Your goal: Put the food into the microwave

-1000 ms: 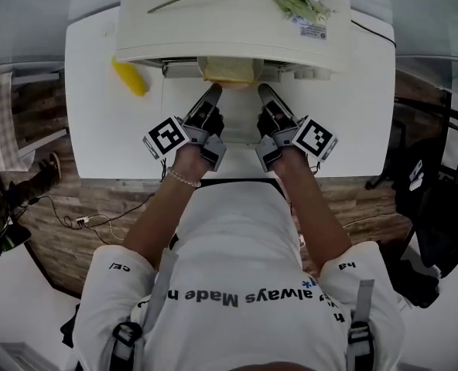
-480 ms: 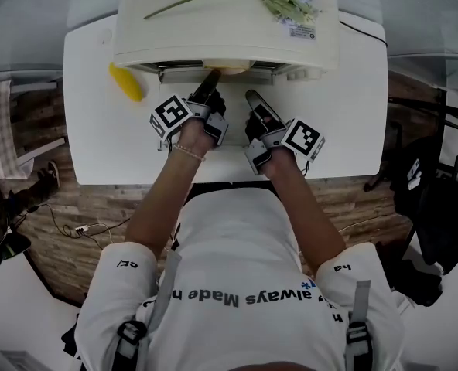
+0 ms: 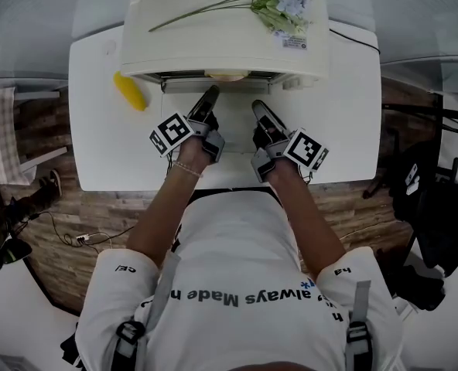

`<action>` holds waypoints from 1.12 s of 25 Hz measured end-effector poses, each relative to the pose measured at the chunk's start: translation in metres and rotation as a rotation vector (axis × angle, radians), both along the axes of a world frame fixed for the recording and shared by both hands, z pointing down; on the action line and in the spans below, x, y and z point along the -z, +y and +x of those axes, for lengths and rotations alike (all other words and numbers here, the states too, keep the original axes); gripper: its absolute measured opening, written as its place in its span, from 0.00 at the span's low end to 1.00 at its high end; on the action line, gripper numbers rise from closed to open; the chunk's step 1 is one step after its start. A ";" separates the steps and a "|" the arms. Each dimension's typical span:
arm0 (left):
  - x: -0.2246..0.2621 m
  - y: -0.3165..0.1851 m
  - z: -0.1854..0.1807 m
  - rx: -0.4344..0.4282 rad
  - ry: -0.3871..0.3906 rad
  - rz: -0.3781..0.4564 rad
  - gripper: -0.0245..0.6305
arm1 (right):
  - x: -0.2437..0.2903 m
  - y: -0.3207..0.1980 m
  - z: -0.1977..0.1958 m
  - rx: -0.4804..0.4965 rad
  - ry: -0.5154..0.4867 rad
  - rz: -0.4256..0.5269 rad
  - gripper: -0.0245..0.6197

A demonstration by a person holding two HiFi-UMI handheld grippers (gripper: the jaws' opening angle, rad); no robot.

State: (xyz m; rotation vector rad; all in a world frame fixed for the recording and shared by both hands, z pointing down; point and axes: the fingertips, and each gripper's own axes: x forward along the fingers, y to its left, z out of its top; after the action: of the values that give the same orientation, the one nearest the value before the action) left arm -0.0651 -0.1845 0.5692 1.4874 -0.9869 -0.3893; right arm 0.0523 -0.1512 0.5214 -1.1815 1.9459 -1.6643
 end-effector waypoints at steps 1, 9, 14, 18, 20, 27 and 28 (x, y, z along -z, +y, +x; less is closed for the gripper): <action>0.003 0.006 -0.003 -0.002 -0.013 0.003 0.27 | 0.004 0.001 0.002 0.009 0.024 0.018 0.08; 0.071 0.037 -0.026 -0.067 -0.153 0.172 0.21 | 0.060 0.010 0.015 0.103 0.246 0.220 0.08; 0.129 0.042 -0.037 -0.089 -0.241 0.324 0.12 | 0.105 0.017 0.015 0.160 0.404 0.370 0.08; 0.172 0.051 -0.036 -0.131 -0.338 0.450 0.10 | 0.146 0.022 0.011 0.197 0.512 0.492 0.08; 0.193 0.057 -0.033 -0.159 -0.379 0.506 0.09 | 0.166 0.027 0.007 0.213 0.563 0.551 0.08; 0.266 0.073 -0.019 -0.223 -0.528 0.705 0.08 | 0.220 0.045 -0.002 0.264 0.679 0.676 0.08; 0.274 0.076 -0.017 -0.226 -0.538 0.722 0.08 | 0.227 0.048 -0.004 0.268 0.693 0.689 0.08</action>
State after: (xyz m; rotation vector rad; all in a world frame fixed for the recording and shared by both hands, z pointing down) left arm -0.0823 -0.1086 0.2950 2.4206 -1.1330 -0.1819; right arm 0.0487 -0.1029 0.2945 -1.3226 2.8532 -0.5357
